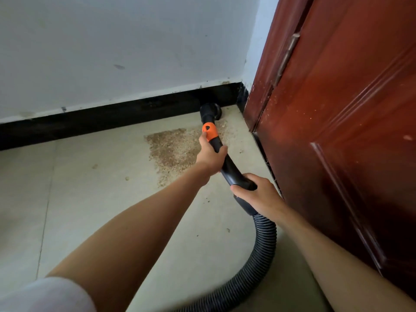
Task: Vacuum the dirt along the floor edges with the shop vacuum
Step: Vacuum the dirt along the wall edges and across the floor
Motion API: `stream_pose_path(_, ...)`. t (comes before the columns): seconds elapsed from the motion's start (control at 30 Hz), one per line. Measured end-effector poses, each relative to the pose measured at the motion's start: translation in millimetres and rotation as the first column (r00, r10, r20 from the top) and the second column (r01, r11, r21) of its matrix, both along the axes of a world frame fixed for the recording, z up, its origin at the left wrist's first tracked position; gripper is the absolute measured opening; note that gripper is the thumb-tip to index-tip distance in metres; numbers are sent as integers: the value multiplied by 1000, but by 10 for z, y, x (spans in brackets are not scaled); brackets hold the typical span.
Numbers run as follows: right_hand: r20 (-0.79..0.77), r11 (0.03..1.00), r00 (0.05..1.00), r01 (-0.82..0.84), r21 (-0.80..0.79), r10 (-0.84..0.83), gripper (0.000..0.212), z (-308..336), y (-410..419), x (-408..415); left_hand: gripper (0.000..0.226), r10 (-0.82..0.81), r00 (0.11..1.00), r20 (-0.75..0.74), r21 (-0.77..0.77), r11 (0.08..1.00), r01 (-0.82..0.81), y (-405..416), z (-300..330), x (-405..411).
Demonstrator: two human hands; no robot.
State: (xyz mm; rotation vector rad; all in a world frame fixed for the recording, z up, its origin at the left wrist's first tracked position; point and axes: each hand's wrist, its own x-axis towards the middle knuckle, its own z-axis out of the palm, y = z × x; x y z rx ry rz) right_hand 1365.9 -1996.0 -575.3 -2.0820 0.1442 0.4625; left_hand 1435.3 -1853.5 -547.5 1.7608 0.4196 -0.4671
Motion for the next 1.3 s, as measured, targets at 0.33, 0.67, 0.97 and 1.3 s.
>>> stream_pose_path(0.33, 69, 984, 982, 175, 2, -175, 13, -173, -237, 69, 66, -128, 992, 15, 48, 991, 127, -413, 24, 217)
stream_pose_path(0.67, -14, 978, 978, 208, 16, -208, 17, 76, 129, -224, 65, -193, 981, 20, 54, 980, 192, -191, 44, 68)
stream_pose_path(0.97, 11, 964, 972, 235, -122, -236, 20, 322, 399, -475, 64, -215, 976, 9, 5, 977, 215, -18, 159, -126)
stream_pose_path(1.3, -14, 980, 988, -153, -127, 153, 17, 573, 1011, -443, 56, 269, 960, 79, 97, 956, -276, 780, 337, -571)
